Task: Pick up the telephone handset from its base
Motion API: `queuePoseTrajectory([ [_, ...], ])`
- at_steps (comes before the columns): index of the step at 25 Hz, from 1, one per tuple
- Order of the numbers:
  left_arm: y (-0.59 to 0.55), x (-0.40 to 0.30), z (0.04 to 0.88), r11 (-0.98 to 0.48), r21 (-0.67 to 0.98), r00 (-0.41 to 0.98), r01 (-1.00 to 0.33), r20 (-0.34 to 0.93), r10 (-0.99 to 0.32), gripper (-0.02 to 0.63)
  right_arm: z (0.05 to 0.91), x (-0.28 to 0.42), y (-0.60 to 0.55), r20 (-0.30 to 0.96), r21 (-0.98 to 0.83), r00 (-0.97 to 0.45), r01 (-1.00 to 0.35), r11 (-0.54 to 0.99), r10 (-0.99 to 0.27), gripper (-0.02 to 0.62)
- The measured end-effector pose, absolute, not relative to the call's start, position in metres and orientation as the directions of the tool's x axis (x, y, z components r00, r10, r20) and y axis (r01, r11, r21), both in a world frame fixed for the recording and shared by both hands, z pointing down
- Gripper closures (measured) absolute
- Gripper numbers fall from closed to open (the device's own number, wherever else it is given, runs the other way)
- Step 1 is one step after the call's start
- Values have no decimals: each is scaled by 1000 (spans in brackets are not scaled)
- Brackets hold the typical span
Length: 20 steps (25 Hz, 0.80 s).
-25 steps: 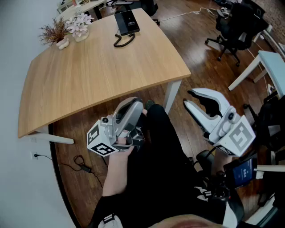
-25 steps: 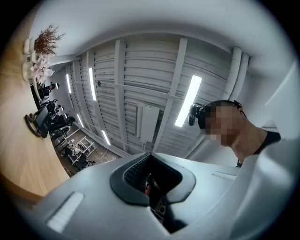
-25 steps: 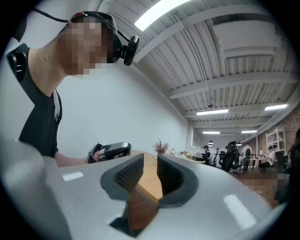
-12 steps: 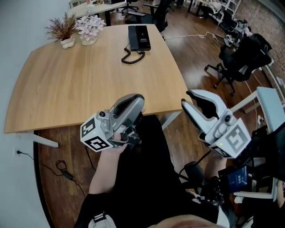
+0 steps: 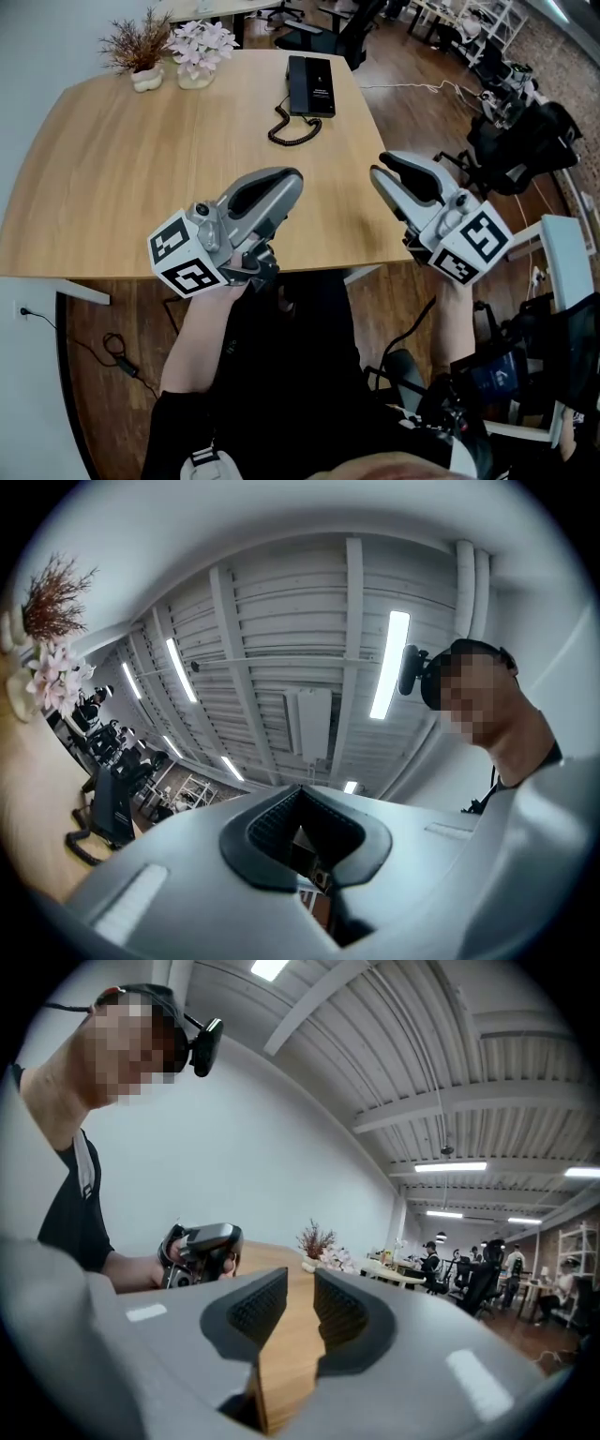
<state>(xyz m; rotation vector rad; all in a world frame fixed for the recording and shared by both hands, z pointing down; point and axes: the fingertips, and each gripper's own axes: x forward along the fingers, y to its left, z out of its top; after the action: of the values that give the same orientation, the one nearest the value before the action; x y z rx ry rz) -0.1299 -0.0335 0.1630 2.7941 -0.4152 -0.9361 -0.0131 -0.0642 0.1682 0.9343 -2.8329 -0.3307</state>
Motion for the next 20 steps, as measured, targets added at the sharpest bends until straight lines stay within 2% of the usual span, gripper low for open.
queuePoseTrajectory([
  [9, -125, -130, 154, -936, 170, 850, -309, -391, -352, 604, 185, -11, -193, 83, 94, -742, -659, 746, -665, 503],
  [17, -234, -124, 198, -898, 267, 866, -349, -275, -418, 604, 229, 13, -323, 77, -97, -624, -781, 617, -778, 503],
  [20, -273, -134, 214, -879, 297, 842, -374, -288, -456, 604, 245, 28, -361, 64, -160, -551, -829, 536, -832, 503],
])
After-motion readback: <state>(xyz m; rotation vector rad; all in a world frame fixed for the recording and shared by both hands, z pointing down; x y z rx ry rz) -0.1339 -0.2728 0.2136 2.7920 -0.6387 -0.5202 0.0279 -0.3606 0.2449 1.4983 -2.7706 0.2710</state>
